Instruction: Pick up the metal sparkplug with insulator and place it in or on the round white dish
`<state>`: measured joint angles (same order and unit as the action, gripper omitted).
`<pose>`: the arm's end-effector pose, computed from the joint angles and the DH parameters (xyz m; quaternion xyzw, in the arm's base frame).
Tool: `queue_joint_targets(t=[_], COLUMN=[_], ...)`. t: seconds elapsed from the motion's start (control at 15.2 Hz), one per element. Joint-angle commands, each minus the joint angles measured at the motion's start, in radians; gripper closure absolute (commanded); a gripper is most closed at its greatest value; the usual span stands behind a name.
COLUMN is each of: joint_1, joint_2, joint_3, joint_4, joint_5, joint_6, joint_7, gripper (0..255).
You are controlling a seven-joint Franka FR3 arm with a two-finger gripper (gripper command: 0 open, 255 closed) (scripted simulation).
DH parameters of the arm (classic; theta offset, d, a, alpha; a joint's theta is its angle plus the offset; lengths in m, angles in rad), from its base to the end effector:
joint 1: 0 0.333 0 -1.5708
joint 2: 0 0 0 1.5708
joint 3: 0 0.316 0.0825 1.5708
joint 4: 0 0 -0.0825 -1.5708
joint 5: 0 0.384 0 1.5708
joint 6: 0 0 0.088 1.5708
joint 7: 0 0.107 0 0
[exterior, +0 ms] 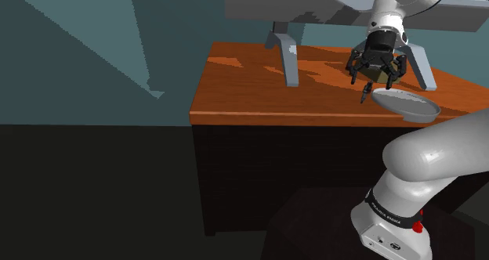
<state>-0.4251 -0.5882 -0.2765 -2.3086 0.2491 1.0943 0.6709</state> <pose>0.2382 -0.1791 0.5294 -0.7583 0.5388 0.3129 0.1917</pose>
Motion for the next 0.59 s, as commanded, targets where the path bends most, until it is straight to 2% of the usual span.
queue_joint_targets(t=[0.0, 0.2, 0.26, 0.53], joint_1=[0.000, 0.000, 0.000, 0.000], joint_2=[-0.001, -0.001, -0.001, -0.001], joint_3=[0.000, 0.000, 0.000, 0.000], joint_4=[-0.002, -0.002, -0.002, -0.002], joint_5=[0.000, 0.000, 0.000, 0.000], joint_6=[0.001, 0.001, 0.001, 0.001], joint_7=[0.000, 0.000, 0.000, 0.000], gripper=[0, 0, 255, 255])
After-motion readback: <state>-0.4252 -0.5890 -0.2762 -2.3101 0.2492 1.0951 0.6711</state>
